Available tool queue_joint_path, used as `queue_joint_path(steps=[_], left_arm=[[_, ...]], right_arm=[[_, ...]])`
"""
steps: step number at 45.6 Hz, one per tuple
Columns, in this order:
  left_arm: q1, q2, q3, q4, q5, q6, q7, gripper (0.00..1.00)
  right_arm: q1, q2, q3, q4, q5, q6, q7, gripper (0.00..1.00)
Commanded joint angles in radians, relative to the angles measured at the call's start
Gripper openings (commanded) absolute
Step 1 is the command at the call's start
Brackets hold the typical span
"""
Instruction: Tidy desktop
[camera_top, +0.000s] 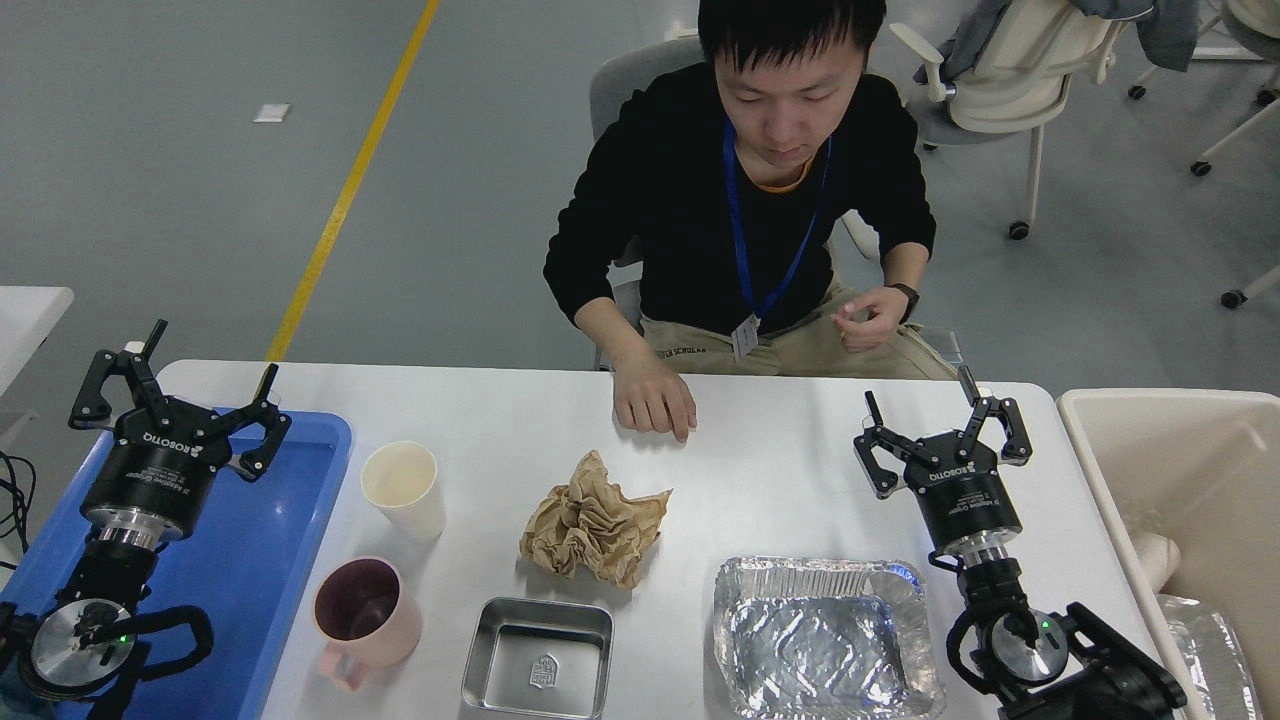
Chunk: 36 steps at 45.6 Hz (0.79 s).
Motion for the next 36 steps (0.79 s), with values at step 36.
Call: queue_joint_path(steps=[36], left_arm=[[-0.016,-0.006,0.000,0.078,0.000,0.000,-0.003,0.97]], right_arm=[[0.025,-0.020,-0.009,0.044,-0.118,-0.029,-0.005,1.00]])
